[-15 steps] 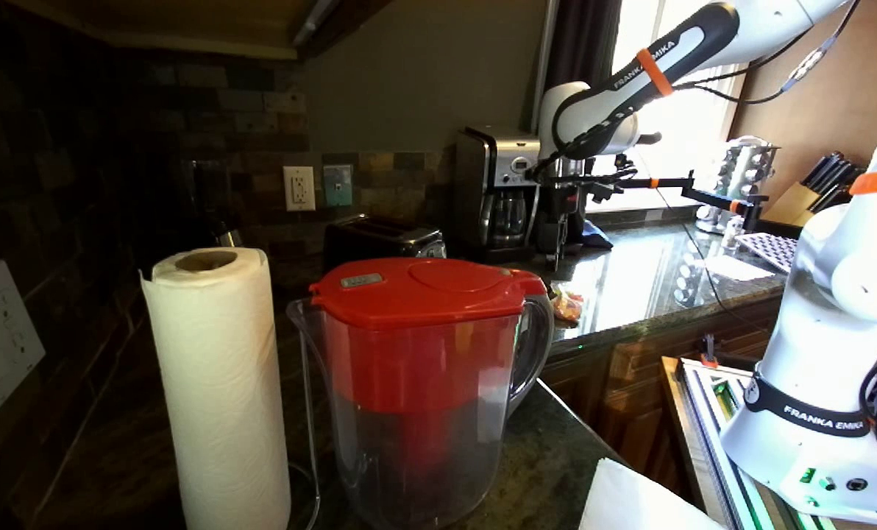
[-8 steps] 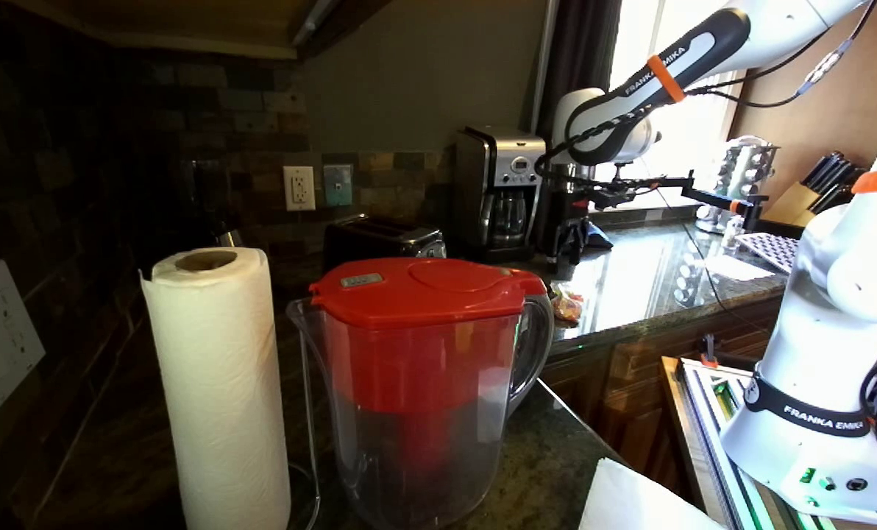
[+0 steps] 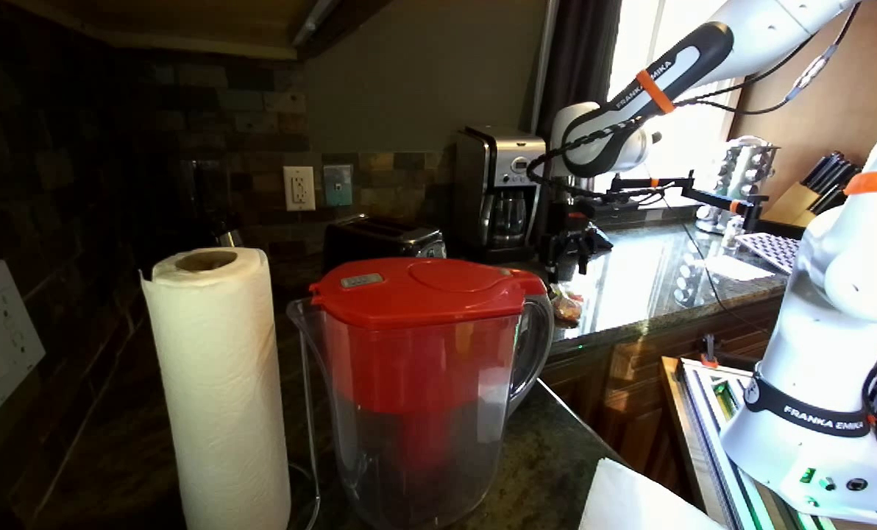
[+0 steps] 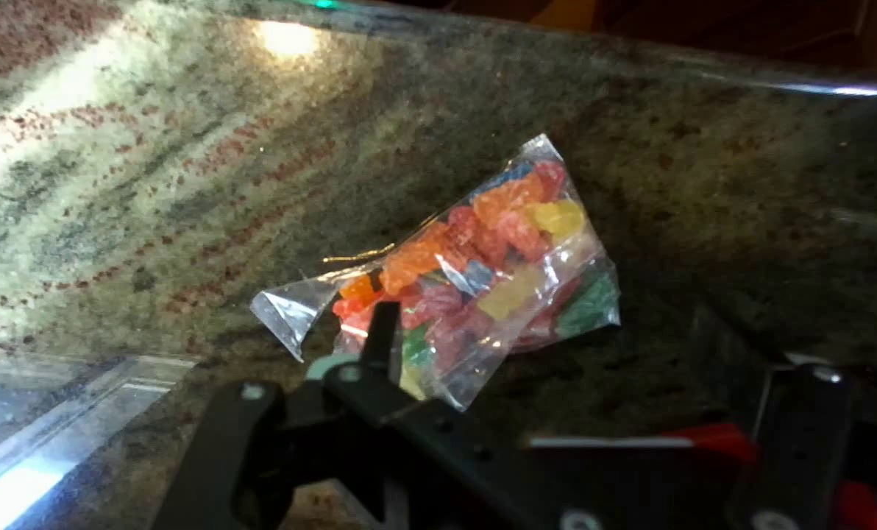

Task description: Remove the red lid from the bowl, then put the plastic in the bowl and put the lid on the bowl

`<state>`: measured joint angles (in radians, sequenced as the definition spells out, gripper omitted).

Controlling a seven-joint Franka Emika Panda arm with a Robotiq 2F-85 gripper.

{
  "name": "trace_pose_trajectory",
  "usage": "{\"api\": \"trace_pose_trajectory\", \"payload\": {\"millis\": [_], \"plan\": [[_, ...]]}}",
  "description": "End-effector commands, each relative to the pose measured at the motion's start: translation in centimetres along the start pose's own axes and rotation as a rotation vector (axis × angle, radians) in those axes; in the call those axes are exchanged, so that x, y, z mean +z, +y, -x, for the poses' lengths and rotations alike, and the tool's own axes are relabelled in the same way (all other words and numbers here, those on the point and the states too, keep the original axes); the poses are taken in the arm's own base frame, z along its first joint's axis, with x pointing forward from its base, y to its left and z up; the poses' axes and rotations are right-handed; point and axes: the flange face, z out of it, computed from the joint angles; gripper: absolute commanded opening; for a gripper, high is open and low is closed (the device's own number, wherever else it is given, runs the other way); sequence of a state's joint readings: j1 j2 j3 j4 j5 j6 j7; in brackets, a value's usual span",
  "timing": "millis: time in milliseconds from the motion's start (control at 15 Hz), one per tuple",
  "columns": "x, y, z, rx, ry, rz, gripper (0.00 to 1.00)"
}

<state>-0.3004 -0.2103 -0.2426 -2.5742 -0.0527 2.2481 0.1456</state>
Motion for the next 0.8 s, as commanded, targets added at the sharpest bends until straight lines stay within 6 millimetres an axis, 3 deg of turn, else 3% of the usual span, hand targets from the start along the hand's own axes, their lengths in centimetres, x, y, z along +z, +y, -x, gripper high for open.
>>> {"api": "trace_pose_trajectory", "payload": {"millis": [0,467,533,600,733], "plan": [[1.7,0.2,-0.7,0.009,0.008,0.017,1.00],[3.4,0.0,-1.9,-0.006,0.051,0.039,1.00],[3.7,0.1,-1.9,-0.003,0.044,0.047,0.92],[3.9,0.1,-2.0,-0.003,0.040,0.053,0.74],[4.2,0.2,-2.1,-0.002,0.034,0.060,0.58]]}}
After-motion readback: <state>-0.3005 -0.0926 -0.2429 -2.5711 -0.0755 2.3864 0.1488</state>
